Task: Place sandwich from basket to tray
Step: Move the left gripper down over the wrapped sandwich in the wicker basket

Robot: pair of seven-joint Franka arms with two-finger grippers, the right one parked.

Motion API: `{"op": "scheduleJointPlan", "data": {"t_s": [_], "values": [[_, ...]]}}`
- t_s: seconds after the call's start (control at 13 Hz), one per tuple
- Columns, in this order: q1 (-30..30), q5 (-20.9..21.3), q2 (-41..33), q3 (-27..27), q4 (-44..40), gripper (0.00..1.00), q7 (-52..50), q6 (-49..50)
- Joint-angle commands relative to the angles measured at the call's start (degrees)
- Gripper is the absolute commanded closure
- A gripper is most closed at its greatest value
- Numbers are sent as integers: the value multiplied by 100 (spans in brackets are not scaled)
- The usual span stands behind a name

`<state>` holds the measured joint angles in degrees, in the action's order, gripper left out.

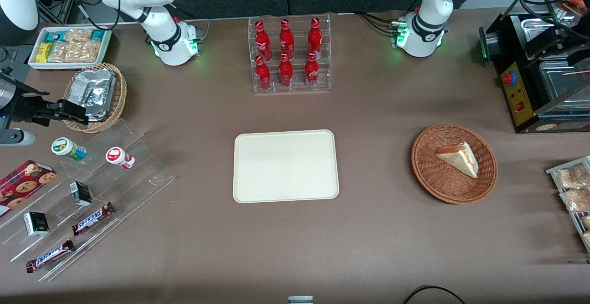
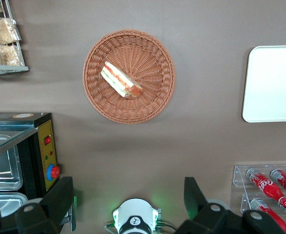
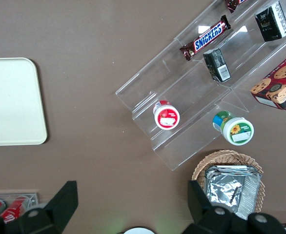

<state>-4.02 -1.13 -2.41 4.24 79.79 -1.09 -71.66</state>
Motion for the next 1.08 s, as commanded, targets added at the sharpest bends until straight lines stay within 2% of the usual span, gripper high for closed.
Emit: {"op": "scheduleJointPlan", "data": {"t_s": [0.0, 0.23, 0.46, 0.54, 0.69, 1.0], "values": [[-55, 33, -49, 33, -77, 0, -41, 221], [-12, 78, 65, 60, 27, 0, -267, 170], [-11, 278, 688, 104, 186, 0, -1250, -321], [-29, 376, 872, 95, 343, 0, -1619, -671], [6, 175, 1154, 104, 764, 0, -2743, -1234], [41, 157, 1243, 95, 1801, 0, -4282, -2947]]}}
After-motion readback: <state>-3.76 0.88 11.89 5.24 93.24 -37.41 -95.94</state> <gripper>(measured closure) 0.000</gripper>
